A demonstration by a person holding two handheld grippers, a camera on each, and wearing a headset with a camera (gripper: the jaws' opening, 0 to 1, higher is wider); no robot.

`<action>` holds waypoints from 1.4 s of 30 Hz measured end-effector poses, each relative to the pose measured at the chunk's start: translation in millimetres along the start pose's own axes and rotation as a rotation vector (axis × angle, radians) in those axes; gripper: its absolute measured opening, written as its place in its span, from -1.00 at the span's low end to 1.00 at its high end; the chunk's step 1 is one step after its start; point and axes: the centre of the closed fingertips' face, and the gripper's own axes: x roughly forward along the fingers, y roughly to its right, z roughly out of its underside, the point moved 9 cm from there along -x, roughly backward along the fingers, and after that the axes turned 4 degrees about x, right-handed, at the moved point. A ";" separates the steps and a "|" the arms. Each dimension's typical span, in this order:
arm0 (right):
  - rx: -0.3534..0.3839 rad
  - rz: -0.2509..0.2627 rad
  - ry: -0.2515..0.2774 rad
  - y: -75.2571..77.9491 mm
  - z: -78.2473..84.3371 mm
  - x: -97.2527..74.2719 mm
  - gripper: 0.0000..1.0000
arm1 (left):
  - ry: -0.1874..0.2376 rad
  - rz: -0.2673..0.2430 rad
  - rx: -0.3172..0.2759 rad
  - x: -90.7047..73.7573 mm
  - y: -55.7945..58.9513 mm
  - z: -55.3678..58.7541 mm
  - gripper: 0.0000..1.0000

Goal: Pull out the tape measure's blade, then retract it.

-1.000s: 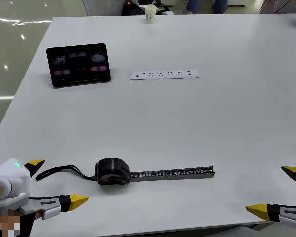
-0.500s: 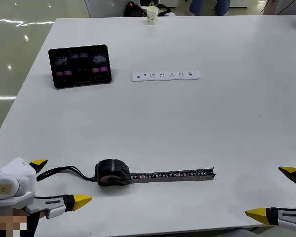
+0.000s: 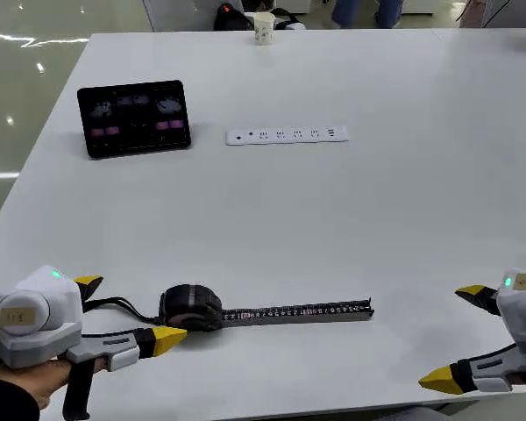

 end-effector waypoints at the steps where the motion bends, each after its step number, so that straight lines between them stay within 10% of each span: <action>1: -0.012 -0.003 -0.005 1.3 -1.9 0.7 0.98 | -0.002 -0.006 -0.001 1.9 1.5 -0.2 0.98; 13: -0.154 -0.041 -0.054 27.9 -34.4 10.6 0.98 | -0.067 -0.077 -0.005 22.6 21.9 -4.7 0.98; 26: -0.268 -0.105 -0.077 39.7 -60.4 39.0 0.98 | -0.037 -0.253 -0.021 45.9 33.3 -5.6 0.98; 42: -0.400 -0.182 -0.146 37.1 -67.5 85.9 0.78 | 0.030 -0.351 -0.061 60.4 45.7 11.2 0.98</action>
